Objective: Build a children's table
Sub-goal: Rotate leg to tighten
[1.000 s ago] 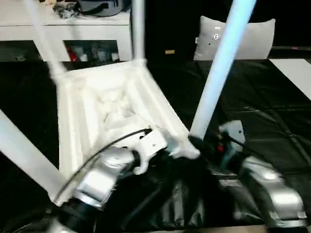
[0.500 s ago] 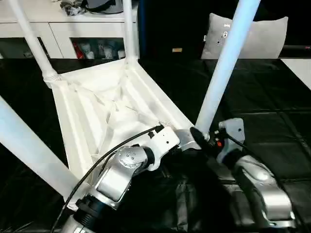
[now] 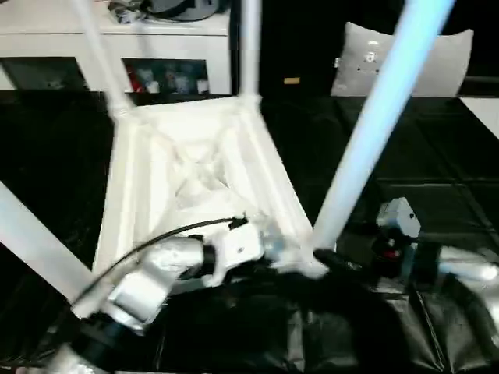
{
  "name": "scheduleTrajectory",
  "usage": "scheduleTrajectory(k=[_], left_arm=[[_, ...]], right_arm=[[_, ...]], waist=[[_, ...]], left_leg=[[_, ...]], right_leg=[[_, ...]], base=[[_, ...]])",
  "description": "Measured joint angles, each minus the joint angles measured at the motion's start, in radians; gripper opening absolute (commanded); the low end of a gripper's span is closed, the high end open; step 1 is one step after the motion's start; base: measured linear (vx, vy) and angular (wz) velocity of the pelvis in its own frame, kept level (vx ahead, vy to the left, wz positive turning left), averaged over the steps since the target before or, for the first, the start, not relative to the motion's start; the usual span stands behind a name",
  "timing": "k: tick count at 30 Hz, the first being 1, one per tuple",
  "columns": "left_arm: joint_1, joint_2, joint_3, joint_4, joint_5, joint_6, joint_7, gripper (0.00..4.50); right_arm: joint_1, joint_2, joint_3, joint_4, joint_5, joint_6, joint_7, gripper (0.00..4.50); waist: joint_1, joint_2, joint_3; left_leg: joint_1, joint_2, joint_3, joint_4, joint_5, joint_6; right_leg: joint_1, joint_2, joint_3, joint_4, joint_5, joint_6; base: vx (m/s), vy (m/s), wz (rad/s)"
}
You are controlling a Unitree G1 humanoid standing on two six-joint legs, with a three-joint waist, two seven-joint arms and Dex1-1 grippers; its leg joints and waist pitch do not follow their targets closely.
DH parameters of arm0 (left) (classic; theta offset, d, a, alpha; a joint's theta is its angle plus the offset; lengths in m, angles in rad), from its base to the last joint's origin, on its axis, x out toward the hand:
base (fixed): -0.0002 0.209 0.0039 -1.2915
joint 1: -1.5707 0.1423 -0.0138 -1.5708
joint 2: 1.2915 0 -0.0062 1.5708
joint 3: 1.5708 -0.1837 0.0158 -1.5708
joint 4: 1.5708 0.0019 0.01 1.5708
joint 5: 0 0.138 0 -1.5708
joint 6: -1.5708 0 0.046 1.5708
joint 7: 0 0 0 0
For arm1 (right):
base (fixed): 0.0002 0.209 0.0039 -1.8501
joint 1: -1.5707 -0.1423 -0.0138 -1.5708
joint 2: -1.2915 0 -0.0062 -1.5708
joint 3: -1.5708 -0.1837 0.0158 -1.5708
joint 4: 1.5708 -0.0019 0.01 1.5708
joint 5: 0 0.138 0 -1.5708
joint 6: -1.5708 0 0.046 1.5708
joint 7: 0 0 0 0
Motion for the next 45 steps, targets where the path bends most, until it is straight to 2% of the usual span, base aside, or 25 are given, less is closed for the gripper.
scheduleTrajectory(k=[1, 3, 8, 15, 22, 24, 28, 30, 32, 34, 36, 38, 44, 45], left_arm=[[-0.002, 0.015, -0.004, 0.0, -0.007, -0.016, -0.029, 0.0], [-0.006, 0.034, -0.015, 0.0, -0.016, -0.034, -0.061, 0.0], [-0.025, 0.05, -0.029, 0.019, -0.02, -0.075, -0.112, 0.0], [-0.044, 0.053, -0.031, 0.048, -0.022, -0.098, -0.132, 0.0], [-0.044, 0.054, -0.029, 0.053, -0.033, -0.1, -0.134, 0.0], [-0.041, 0.046, -0.025, 0.052, -0.038, -0.085, -0.128, 0.0], [-0.014, 0.018, 0.012, 0.027, -0.05, 0.006, -0.087, 0.0], [-0.005, 0.004, 0.033, 0.019, -0.047, 0.046, -0.047, 0.0], [0.001, -0.028, 0.052, 0.016, -0.033, 0.1, 0.02, 0.0], [0.003, -0.079, 0.063, 0.015, -0.016, 0.153, 0.106, 0.0], [0.009, -0.138, 0.068, 0.012, 0.009, 0.187, 0.187, 0.0], [0.009, -0.188, 0.071, 0.011, 0.04, 0.22, 0.267, 0.0], [0.005, -0.3, 0.071, 0.011, 0.099, 0.282, 0.422, 0.0], [0.002, -0.307, 0.067, 0.011, 0.102, 0.285, 0.432, 0.0]], right_arm=[[-0.015, -0.014, 0.019, 0.012, 0.012, 0.005, 0.041, 3.55], [-0.022, -0.032, 0.04, 0.027, 0.021, 0.011, 0.085, 3.43], [-0.048, -0.053, 0.098, 0.061, 0.024, 0.027, 0.188, 2.98], [-0.072, -0.056, 0.124, 0.097, 0.025, 0.025, 0.223, 2.29], [-0.076, -0.054, 0.126, 0.099, 0.023, 0.027, 0.226, 2.09], [-0.05, -0.045, 0.11, 0.077, 0.028, 0.039, 0.208, 2.07], [0.025, 0.019, 0.069, 0.005, 0.046, 0.077, 0.082, 2.07], [0.034, 0.062, 0.055, -0.01, 0.038, 0.088, 0.0, 2.07], [0.034, 0.143, 0.033, -0.015, 0.003, 0.095, -0.125, 2.05], [0.033, 0.218, 0.017, -0.022, -0.035, 0.104, -0.275, 2.02], [0.029, 0.284, 0.001, -0.028, -0.078, 0.109, -0.393, 2.01], [0.018, 0.36, -0.003, -0.031, -0.121, 0.119, -0.526, 1.99], [-0.008, 0.523, -0.004, -0.054, -0.224, 0.147, -0.812, 1.98], [-0.009, 0.526, -0.004, -0.054, -0.233, 0.139, -0.823, 2.32]], waist=[[0.003, -0.002, 0.0], [0.011, -0.003, 0.0], [0.014, -0.006, 0.001], [0.013, -0.008, 0.002], [0.013, -0.008, 0.001], [0.016, -0.008, 0.001], [0.011, -0.008, 0.001], [0.005, -0.008, 0.001], [-0.013, -0.01, 0.002], [-0.04, -0.009, 0.002], [-0.049, -0.009, 0.002], [-0.055, -0.008, 0.001], [-0.054, -0.004, -0.001], [-0.051, -0.004, -0.001]], left_leg=[[0.0, 0.0, 0.0, 0.0, 0.0, 0.0], [0.0, 0.0, 0.0, 0.001, 0.0, 0.0], [0.0, 0.0, 0.0, 0.002, 0.0, 0.001], [0.001, 0.0, 0.001, 0.002, 0.001, 0.001], [0.001, 0.0, 0.001, 0.002, 0.001, 0.001], [0.001, 0.0, 0.001, 0.002, 0.001, 0.001], [0.002, 0.0, 0.001, 0.003, 0.002, 0.0], [0.003, 0.001, 0.001, 0.003, 0.004, -0.002], [0.004, 0.001, 0.002, 0.002, 0.005, -0.006], [0.004, 0.001, 0.001, 0.002, 0.006, -0.007], [0.004, 0.001, 0.001, 0.002, 0.006, -0.007], [0.004, 0.0, 0.001, 0.002, 0.006, -0.007], [0.001, -0.001, 0.001, -0.001, 0.006, -0.007], [0.0, -0.001, 0.001, -0.002, 0.006, -0.006]], right_leg=[[0.0, 0.0, 0.0, 0.0, 0.0, 0.0], [0.0, 0.0, 0.0, 0.0, 0.0, -0.001], [0.0, 0.0, 0.0, 0.001, 0.001, -0.002], [0.0, 0.0, 0.0, 0.002, 0.002, -0.004], [0.0, 0.0, 0.0, 0.002, 0.002, -0.004], [0.0, 0.0, 0.0, 0.003, 0.002, -0.004], [0.001, 0.0, 0.0, 0.003, 0.003, -0.005], [0.001, 0.0, 0.0, 0.003, 0.006, -0.007], [0.0, 0.001, 0.0, 0.003, 0.005, -0.003], [0.0, 0.001, 0.0, 0.0, 0.005, -0.001], [0.0, 0.001, 0.0, -0.001, 0.005, -0.001], [0.0, 0.001, 0.001, -0.001, 0.005, -0.001], [-0.002, 0.0, 0.003, -0.002, 0.005, 0.001], [-0.003, 0.0, 0.003, -0.002, 0.005, 0.001]], base=[[0.0, 0.0, 0.0], [0.0, 0.0, 0.0], [0.0, 0.0, 0.0], [0.0, 0.0, 0.0], [0.0, 0.0, 0.0], [0.0, 0.0, 0.0], [0.0, 0.0, 0.0], [0.0, 0.0, 0.0], [0.0, 0.0, 0.0], [0.0, 0.0, 0.0], [0.0, 0.0, 0.0], [0.0, 0.0, 0.0], [0.0, 0.0, 0.0], [0.0, 0.0, 0.0]])
